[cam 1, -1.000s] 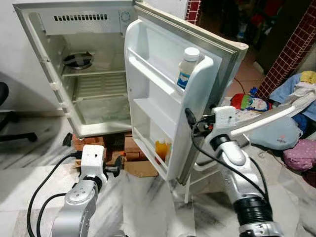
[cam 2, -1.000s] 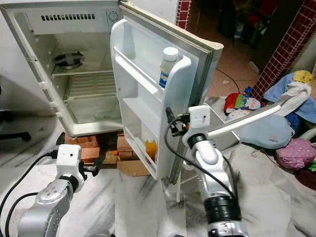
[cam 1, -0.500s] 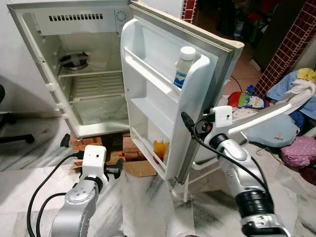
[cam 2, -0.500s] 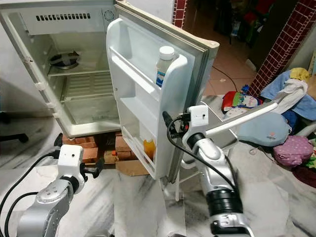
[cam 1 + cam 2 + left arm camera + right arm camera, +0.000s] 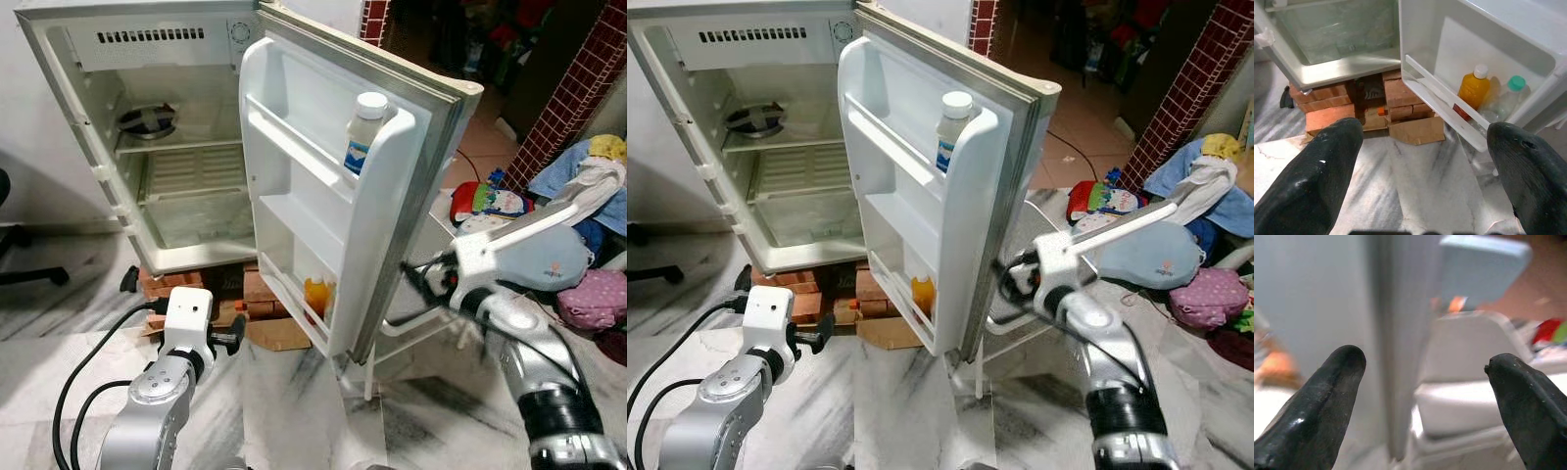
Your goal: Restocking fridge
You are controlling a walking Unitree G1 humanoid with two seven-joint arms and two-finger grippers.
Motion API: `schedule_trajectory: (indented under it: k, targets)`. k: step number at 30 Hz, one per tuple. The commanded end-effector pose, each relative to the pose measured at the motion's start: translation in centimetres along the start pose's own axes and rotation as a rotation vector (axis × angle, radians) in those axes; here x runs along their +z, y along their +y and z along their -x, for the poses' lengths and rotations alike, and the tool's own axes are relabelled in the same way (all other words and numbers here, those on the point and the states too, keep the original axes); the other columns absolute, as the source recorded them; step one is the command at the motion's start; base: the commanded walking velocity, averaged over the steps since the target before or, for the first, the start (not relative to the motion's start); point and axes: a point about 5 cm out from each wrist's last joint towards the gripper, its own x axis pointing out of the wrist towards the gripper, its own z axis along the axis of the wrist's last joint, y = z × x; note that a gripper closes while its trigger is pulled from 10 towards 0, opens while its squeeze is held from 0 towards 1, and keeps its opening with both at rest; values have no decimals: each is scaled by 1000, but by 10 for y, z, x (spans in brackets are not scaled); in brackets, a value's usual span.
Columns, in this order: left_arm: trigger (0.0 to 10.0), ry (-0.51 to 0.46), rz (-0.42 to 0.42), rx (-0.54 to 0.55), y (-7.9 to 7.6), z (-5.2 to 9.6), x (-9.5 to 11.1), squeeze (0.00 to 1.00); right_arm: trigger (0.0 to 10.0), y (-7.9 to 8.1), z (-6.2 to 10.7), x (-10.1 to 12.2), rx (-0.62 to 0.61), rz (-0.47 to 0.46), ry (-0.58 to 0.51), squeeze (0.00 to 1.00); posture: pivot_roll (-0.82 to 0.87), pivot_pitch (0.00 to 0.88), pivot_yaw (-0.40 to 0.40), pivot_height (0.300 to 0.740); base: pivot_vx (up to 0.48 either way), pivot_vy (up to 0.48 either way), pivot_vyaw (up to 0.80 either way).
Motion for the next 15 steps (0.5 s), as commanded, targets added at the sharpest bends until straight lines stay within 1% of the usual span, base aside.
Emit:
schedule_trajectory:
  k: [1,2,3,6,7,8,9,10,11,12,13,14,15]
  targets:
    - [10000,4,-18,-10,-1,-1,2,0,10000,-8,-3,21,-43,7,-93,0,108,10,-34,740,0,0,0]
    - [10000,3,-20,-9,-1,-1,2,0,10000,-8,-7,36,-27,2,-154,0,112,9,-36,740,0,0,0]
    - [10000,3,-20,-9,-1,-1,2,0,10000,-8,-7,36,-27,2,-154,0,112,9,-36,740,0,0,0]
    - [10000,1,-22,-5,-1,-1,3,0,10000,-6,-12,70,10,4,-300,0,117,9,-37,740,0,0,0]
    - [10000,3,-22,-5,-1,-1,2,0,10000,-5,-13,77,25,-6,-333,0,118,9,-37,740,0,0,0]
    - [10000,9,-26,-3,-1,-1,2,0,10000,-1,-15,85,66,-15,-361,0,122,9,-42,740,0,0,0]
    - [10000,9,-30,-4,-1,-1,2,0,10000,4,-17,94,124,-67,-384,0,126,9,-43,740,0,0,0]
    - [10000,9,-30,-4,-1,-1,2,0,10000,4,-17,94,124,-67,-384,0,126,9,-43,740,0,0,0]
    - [10000,9,-32,-5,-2,-1,2,0,10000,8,-18,99,165,-103,-398,0,126,9,-43,740,0,0,0]
    - [10000,9,-33,-4,-2,-1,2,0,10000,17,-18,105,265,-160,-410,0,129,10,-46,740,0,0,0]
    - [10000,9,-33,-4,-2,-1,2,0,10000,23,-17,109,332,-195,-417,0,130,9,-47,740,0,0,0]
    - [10000,9,-33,-2,-2,0,1,0,10000,35,-10,115,476,-242,-428,0,132,9,-48,740,0,0,0]
    - [10000,10,-32,1,-1,0,1,0,10000,53,4,124,688,-317,-446,0,133,10,-51,740,0,0,0]
